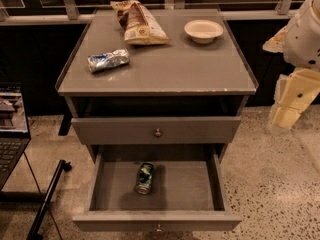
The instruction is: Pick green can from middle drawer and place on counter
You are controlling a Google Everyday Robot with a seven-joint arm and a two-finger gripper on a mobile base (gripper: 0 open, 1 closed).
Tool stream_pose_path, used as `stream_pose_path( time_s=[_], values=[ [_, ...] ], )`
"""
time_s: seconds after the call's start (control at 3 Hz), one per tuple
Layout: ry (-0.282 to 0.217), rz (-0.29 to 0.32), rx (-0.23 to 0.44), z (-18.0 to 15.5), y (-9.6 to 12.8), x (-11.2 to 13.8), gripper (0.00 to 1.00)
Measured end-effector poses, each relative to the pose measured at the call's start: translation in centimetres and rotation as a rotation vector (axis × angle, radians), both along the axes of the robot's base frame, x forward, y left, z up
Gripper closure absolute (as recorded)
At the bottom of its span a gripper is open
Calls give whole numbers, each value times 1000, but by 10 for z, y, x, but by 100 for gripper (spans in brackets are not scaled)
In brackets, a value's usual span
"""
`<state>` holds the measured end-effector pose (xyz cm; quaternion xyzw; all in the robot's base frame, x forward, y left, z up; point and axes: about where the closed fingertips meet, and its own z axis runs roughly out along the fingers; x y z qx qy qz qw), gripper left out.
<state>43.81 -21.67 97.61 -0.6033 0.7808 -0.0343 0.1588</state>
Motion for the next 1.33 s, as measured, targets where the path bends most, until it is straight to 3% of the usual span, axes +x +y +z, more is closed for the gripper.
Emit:
stream_pose_path(
  time_s=[0.33,0.67,1.0,1.33],
  values=[
    [0,0,0,0,0,0,0],
    [-58,-75,26,-1,4,4,0],
    [-147,-261,112,-2,16,-19,0],
    [-173,-522,280,-18,27,-64,0]
  ],
)
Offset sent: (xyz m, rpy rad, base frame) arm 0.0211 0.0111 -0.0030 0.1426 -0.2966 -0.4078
